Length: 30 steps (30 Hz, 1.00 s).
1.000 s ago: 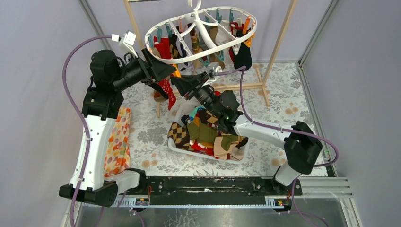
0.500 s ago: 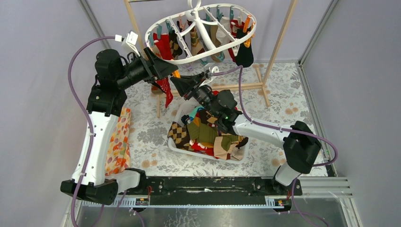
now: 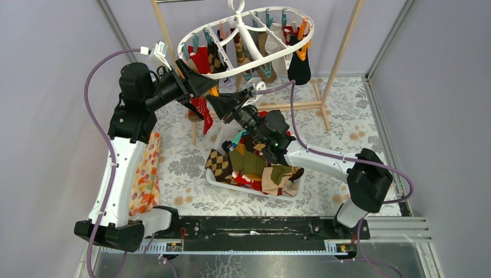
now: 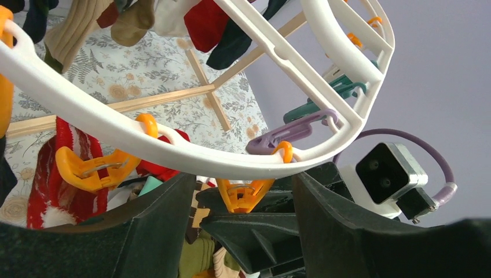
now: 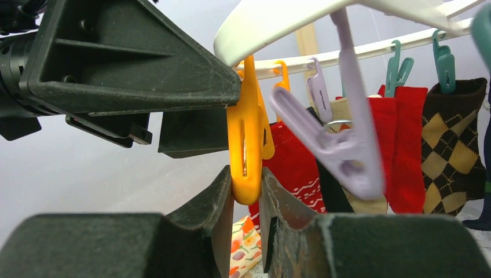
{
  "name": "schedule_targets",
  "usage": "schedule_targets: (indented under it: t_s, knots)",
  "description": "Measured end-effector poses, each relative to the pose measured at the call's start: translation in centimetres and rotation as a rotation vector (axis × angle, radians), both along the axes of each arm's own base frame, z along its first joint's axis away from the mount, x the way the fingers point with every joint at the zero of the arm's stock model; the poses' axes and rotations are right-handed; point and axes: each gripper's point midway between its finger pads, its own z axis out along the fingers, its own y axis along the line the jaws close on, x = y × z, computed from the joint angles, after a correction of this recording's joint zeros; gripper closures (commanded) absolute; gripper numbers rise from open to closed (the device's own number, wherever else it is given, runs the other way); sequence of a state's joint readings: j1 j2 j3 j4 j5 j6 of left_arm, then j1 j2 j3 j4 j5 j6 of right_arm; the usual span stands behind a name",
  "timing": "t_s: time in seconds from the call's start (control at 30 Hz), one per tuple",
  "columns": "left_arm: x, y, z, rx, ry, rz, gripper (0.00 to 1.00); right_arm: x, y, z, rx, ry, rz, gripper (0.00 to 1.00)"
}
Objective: Clip the socks to the hanger
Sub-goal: Open the clamp at the hanger.
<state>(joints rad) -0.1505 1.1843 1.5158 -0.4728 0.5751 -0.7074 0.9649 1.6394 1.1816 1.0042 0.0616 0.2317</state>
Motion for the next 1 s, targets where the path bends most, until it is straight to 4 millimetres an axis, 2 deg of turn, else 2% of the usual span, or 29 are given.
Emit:
schedule_targets:
  t_s: [0.27, 0.47, 0.7, 0.8, 0.87, 0.97, 1.0]
  knots:
    - [0.2, 0.1, -0.1, -0.006, 0.009, 0.015, 0.33, 0.0, 0.1, 0.0, -0.004, -0.003, 0.002, 0.95]
    - [0.4, 0.0, 0.0, -0.017, 0.012, 0.011, 0.39, -0.1, 0.1, 0.3, -0.002, -0.005, 0.003, 0.95]
    - [0.9, -0.3, -0.7, -0.013, 0.029, 0.001, 0.56, 0.0, 0.2, 0.0, -0.015, 0.005, 0.002, 0.95]
    - [1.0, -0.3, -0.7, -0.009, 0.027, 0.000, 0.65, 0.1, 0.3, 0.0, -0.018, 0.007, 0.002, 0.91]
    - [1.1, -0.3, -0.7, -0.006, 0.020, 0.003, 0.74, 0.1, 0.4, 0.0, -0.022, 0.007, 0.002, 0.82]
    - [1.2, -0.2, -0.7, 0.004, 0.009, 0.005, 0.87, 0.2, 0.4, -0.2, -0.032, 0.006, -0.001, 0.53]
    - [1.2, -0.3, -0.7, 0.005, 0.008, 0.004, 0.91, 0.2, 0.4, -0.3, -0.034, 0.007, 0.000, 0.22]
